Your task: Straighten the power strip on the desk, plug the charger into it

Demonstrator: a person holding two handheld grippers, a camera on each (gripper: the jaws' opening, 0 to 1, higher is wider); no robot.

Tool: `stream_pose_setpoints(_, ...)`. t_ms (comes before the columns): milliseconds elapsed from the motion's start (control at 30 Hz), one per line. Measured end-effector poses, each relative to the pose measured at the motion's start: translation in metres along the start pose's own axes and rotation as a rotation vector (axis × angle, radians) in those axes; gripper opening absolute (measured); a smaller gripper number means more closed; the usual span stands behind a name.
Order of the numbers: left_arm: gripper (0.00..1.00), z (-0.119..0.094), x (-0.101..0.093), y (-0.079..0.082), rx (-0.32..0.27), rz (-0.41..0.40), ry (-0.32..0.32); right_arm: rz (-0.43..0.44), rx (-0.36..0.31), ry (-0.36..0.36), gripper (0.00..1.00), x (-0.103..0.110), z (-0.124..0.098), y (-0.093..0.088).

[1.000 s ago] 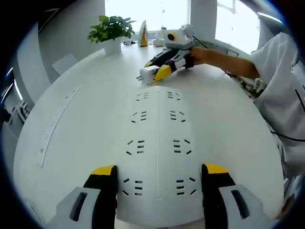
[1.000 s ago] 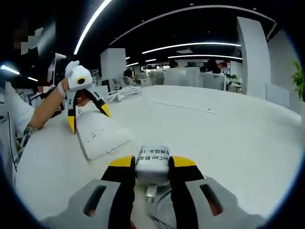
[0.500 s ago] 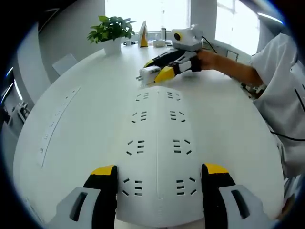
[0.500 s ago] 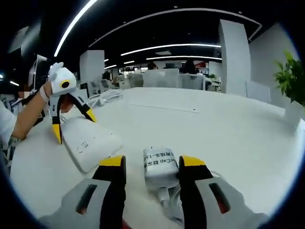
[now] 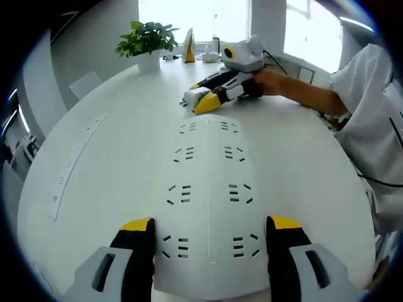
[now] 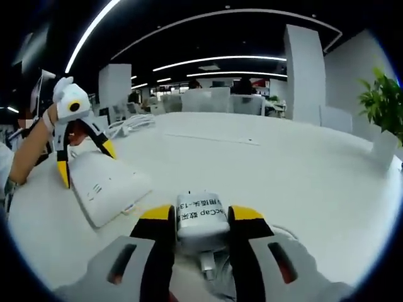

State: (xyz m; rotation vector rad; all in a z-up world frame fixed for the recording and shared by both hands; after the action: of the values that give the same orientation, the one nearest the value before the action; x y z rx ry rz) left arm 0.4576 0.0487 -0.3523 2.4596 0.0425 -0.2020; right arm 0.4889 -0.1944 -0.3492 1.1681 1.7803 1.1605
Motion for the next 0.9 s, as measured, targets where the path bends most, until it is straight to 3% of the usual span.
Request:
stream_pose_setpoints(467,0.73,-0.0003,0.0004,-0.0004,0.005,-0.009,0.006,-0.058,-0.036,-0.036,0.29,0.0040,-0.0021,-0.0006)
stream_pose_setpoints(733,0.73,-0.0013,0.0065,0.0004,-0.039,-0.028,0.038,-0.054,-0.037,-0.035,0.29,0.0032,-0.0018,-0.0008)
stream_pose_setpoints(900,0.73,-0.0021,0.0087,0.0004,-0.037,-0.031,0.043,-0.058,-0.038,-0.035,0.29,0.0037,-0.0020,-0.0008)
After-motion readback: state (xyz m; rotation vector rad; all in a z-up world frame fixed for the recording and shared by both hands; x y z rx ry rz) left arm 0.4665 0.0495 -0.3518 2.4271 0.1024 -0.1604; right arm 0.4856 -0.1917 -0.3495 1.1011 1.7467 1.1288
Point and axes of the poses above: the point that each gripper's makers call its tool centre point, and the gripper's own axes: z roughly forward along the fingers, x roughly to its left, y roughly out of its top, the point moved 3 cm from there along -z, roughly backward along the fingers, and after that the axes turned 9 degrees about -y, right-handed, at the moved point
